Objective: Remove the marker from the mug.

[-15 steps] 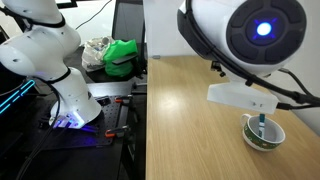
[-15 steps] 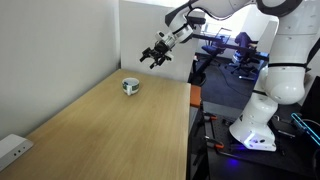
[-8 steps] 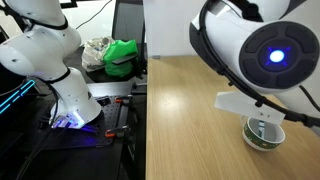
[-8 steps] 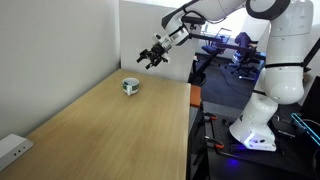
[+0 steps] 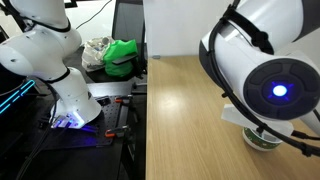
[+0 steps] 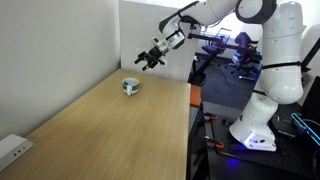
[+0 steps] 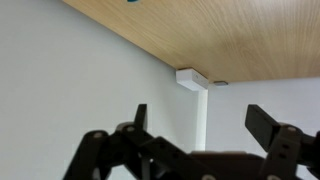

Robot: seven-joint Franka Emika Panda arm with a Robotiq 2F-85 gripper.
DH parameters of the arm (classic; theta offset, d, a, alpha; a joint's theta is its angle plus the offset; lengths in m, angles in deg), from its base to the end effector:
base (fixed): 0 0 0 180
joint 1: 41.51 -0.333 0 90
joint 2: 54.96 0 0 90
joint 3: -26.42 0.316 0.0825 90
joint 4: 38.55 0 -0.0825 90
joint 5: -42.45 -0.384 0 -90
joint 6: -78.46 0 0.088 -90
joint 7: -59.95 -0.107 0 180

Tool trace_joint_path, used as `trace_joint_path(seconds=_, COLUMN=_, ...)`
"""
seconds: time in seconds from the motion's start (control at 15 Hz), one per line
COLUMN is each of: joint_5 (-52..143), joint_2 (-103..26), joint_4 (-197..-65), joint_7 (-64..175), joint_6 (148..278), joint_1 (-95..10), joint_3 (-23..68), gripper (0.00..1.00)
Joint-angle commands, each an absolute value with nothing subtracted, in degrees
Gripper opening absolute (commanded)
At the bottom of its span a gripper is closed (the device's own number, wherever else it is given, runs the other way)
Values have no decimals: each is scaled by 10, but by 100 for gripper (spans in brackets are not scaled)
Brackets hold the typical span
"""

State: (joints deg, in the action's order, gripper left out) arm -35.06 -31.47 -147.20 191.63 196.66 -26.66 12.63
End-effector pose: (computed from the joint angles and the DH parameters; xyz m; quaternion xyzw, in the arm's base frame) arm 0.5806 -0.2478 0.3009 -0.7759 -0.4072 -0.4551 0.1581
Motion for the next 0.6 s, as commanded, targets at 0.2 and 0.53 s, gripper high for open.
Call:
trace_joint_path(seconds=0.2, joint_5=-358, joint_2=-272, joint_4=-1433, joint_7=1929, joint_6=1974, joint_1=-245, joint_3=135, gripper=100)
trace_joint_path(seconds=0.53, joint_5=-346, joint_2=-249, joint_4=-1413, joint_7=1919, joint_6=1955, joint_1=-237, joint_3=138, gripper=100)
